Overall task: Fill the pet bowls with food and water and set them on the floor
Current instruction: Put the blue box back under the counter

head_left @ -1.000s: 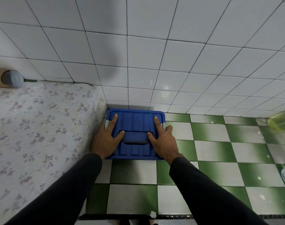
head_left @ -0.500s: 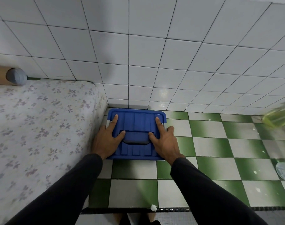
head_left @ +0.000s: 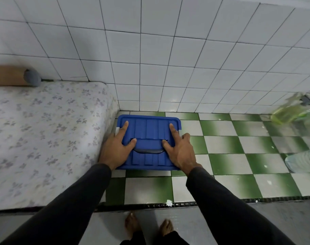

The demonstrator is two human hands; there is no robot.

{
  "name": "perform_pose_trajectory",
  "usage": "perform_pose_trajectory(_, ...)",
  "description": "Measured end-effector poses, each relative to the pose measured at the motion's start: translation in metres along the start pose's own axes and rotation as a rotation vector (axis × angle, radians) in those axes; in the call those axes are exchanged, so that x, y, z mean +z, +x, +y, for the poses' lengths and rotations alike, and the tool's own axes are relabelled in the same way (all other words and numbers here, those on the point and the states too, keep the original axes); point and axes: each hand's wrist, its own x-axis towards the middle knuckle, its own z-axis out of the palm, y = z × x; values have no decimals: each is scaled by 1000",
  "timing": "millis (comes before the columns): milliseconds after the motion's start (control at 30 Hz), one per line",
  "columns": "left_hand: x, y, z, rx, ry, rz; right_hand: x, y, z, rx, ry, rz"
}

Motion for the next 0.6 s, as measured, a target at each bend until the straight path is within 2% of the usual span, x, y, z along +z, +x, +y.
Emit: perform_pose_trajectory(600,26,-159,38,-49,2,122,-39,-123,46,-109,19,-54)
